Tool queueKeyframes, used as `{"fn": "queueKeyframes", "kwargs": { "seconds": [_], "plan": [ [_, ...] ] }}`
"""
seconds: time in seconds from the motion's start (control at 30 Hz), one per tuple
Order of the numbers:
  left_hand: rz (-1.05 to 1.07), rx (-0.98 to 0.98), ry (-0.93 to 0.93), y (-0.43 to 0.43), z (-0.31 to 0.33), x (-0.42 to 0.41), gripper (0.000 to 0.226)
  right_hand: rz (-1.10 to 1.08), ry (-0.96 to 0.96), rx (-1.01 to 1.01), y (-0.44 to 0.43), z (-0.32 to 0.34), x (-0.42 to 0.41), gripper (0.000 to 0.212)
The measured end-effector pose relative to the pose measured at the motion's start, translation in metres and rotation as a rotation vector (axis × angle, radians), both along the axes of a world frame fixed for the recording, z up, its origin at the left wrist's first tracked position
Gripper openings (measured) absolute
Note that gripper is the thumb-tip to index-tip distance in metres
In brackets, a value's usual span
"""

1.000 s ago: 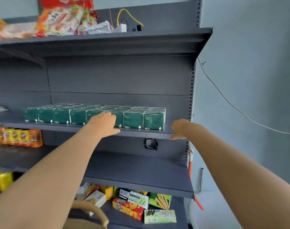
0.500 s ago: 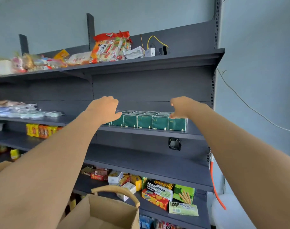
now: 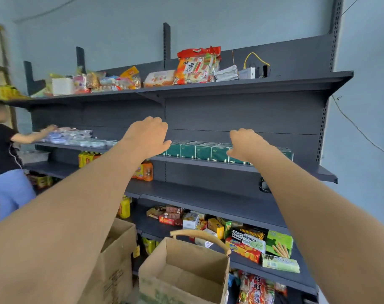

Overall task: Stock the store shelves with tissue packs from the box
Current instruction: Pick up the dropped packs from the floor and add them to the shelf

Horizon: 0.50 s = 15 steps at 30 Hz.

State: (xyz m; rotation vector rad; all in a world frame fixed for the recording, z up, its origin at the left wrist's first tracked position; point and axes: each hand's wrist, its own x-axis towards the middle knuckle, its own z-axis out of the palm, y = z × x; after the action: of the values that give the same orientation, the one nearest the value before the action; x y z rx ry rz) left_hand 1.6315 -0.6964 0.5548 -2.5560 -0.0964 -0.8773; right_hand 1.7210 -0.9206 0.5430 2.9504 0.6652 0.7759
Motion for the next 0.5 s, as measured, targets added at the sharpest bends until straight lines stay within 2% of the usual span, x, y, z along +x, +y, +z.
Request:
{"fn": "queueKeyframes", "kwargs": {
  "seconds": [0.17, 0.37, 0.5],
  "plan": [
    [0.039, -0.034, 0.053, 0.073, -0.017, -0.026, 0.039, 0.022, 0.004, -0.038, 0.071, -0.010, -0.028, 0.032],
    [0.038, -0.105, 0.076, 0.149, -0.037, -0.006, 0.041, 0.040, 0.030, -0.102, 0.146, -0.022, -0.017, 0.036],
    [0.023, -0.083, 0.123, 0.198, -0.055, 0.028, 0.038, 0.032, 0.116, -0.127, 0.188, -0.037, 0.018, 0.019]
  ]
}}
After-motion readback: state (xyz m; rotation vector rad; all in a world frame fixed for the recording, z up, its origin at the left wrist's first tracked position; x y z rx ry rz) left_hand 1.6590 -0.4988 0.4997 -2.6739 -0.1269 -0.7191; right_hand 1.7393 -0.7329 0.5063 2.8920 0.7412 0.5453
